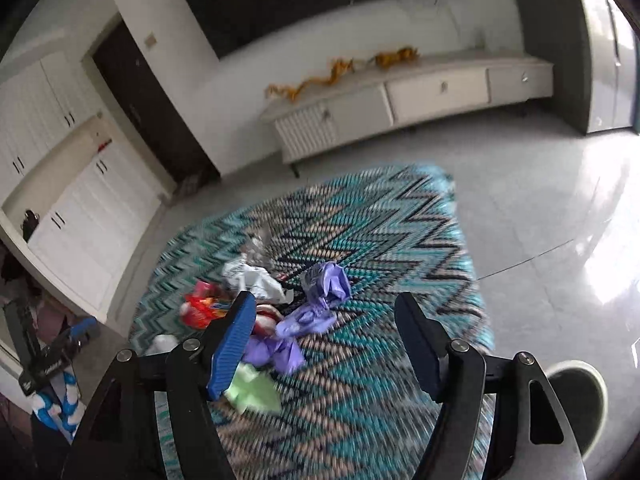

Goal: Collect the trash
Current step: 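Grasp the clear plastic bag with the left gripper while the right grasps a purple wrapper, then carry both items over the bin and open both grippers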

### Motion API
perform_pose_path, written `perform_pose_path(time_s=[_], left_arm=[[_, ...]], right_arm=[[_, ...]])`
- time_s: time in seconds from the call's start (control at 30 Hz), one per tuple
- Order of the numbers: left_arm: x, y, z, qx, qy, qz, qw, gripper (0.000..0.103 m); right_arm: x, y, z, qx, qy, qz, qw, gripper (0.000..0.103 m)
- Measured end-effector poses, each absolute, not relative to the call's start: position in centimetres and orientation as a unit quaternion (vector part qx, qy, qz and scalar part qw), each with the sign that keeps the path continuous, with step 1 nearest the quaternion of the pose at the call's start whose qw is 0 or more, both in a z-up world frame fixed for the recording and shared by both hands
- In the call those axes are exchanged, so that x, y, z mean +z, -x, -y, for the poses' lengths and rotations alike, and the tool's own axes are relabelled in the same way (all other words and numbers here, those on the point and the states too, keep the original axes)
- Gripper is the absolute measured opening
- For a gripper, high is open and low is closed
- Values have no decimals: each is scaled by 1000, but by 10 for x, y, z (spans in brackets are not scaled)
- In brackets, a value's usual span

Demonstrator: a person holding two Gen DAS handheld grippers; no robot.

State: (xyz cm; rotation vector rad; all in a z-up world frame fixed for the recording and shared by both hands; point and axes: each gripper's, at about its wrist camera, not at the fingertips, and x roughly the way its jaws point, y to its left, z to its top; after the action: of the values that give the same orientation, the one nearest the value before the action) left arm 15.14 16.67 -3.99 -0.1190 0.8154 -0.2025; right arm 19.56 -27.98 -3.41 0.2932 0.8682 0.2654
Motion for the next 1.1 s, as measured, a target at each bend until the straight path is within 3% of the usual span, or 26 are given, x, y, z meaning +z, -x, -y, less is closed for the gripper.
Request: perform_pose_path(time_s=[0.37, 0.4, 0.43, 0.5, 0.57, 0.7, 0.83, 1.1], left_arm=[[-92, -179, -149, -115, 61, -439, 889, 65], [-96, -181, -147, -116, 61, -442, 887, 65], [-99, -182, -145, -118, 60, -445, 886, 65], [-106, -182, -139, -123, 59, -451, 882, 64], [-111, -181, -137, -125, 61, -454, 880, 58], [-114, -176, -134, -135, 70, -459, 875, 34], [-107, -162, -127, -132, 57, -451, 881, 28], [-65, -120, -121, -130, 54, -405, 903, 26]], right_arm=[[-117, -267, 241, 128, -117, -468, 866, 72], [-120, -268, 242, 127, -117, -470, 866, 69], [-123, -268, 242, 126, -115, -470, 866, 57], [-123, -266, 247, 128, -119, -463, 869, 42], [-118, -260, 256, 130, -130, -454, 872, 40], [-100, -238, 275, 128, -148, -429, 882, 38], [-79, -209, 287, 135, -159, -409, 888, 38], [-32, -135, 301, 160, -159, -374, 900, 38]])
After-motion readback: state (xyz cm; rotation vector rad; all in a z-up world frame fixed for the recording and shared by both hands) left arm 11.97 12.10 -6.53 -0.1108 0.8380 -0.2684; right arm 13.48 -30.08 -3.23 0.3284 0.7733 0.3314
